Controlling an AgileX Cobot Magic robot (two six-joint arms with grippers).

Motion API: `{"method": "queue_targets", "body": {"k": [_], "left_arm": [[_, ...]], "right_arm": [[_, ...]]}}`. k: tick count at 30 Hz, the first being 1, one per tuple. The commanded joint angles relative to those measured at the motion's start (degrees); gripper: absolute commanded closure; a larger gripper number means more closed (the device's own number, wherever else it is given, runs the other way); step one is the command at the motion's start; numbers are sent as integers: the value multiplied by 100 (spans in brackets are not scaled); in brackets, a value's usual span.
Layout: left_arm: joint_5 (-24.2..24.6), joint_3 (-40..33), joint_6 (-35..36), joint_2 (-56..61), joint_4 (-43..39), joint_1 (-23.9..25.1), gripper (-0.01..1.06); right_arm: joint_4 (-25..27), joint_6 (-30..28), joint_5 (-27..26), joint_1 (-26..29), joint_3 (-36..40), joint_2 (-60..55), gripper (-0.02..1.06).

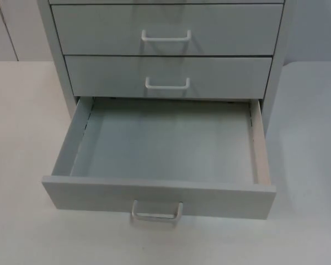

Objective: Open the drawer with the left hand, place the block into the drawer with the right hand, then close the drawer with the left hand.

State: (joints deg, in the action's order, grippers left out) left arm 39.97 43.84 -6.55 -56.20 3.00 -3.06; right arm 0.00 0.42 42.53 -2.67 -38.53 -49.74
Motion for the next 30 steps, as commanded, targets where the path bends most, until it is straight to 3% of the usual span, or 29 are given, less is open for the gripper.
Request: {"method": "queue_targets", "body": {"k": [1, 10, 14, 16, 25, 30], "left_arm": [[25, -86, 112, 138, 92, 149, 28], [387, -140, 101, 375, -32, 250, 24], [448, -140, 101, 375, -50, 250, 2], [448, -140, 101, 375, -50, 250, 0], [470, -140, 101, 375, -199, 250, 0], [470, -140, 101, 375, -199, 250, 0]], "right_arm": [[0, -4, 9, 16, 21, 10, -1], [0, -4, 9, 16, 21, 10, -1], [0, -4, 9, 16, 21, 10, -1], [0, -4, 19, 16, 21, 10, -1], [-113, -4, 358, 16, 7, -23, -1], [-159, 38, 801, 30, -534, -563, -1]]}}
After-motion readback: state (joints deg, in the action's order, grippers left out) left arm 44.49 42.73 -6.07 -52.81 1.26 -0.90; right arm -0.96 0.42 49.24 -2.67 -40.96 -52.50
